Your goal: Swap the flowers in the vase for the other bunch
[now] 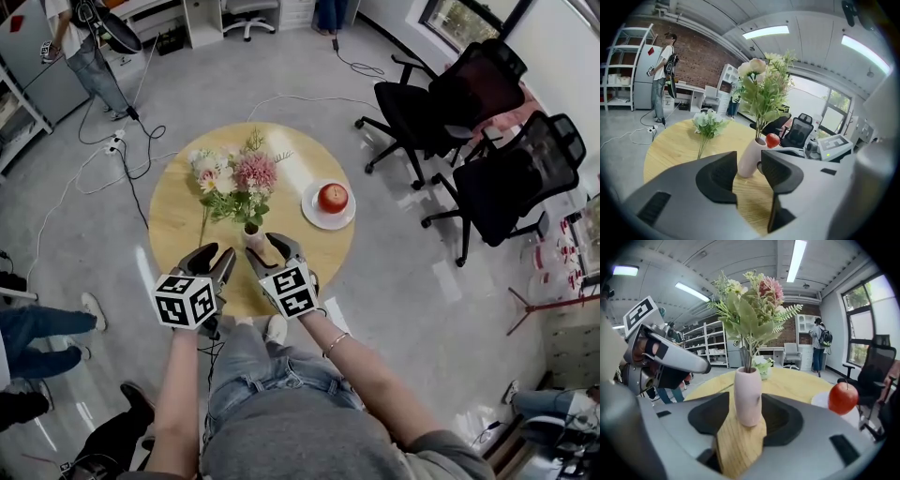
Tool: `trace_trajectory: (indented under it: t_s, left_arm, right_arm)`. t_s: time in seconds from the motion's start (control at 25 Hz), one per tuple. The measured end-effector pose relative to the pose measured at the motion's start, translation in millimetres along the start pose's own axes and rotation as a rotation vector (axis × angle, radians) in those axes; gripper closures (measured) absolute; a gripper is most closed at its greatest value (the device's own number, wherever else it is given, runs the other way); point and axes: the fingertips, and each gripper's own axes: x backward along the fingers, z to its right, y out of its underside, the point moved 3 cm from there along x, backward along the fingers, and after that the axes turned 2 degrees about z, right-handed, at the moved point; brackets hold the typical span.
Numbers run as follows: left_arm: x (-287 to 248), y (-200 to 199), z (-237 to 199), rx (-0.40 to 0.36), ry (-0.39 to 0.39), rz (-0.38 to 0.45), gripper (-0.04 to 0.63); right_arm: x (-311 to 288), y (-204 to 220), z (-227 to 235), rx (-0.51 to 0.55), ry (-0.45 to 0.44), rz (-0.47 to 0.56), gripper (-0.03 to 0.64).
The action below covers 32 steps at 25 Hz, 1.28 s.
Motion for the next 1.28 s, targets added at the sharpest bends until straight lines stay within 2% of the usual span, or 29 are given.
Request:
trace_trajectory:
  t_s: [0.2,0.52,0.92,1.28]
  left_arm:
    - [1.8,12.2,-1.4,0.016,-0.031,-0.002,0.471]
    - [10.2,23.1,-2.4,0.019,-0.072,-0.025,0.545]
    - [34.8,29.2,7.8,-0.046,-0.056,0.009,0.575]
    - [79.3,48.0,3.5,-0.051,-0.048,0.066,0.577]
  right_arm:
    - [17.2,9.8,-5.5,-0.040,-0.005,-0.002,0.416]
    - [52.3,5.9,-2.8,-0.095,0.036,0.035,0.589]
    - [79.7,-8.5,-24.8,-0.106,0.074,0.087,0.606]
    - [108.0,-5.1,-61.5,-0.122,0.153,0.130,0.607]
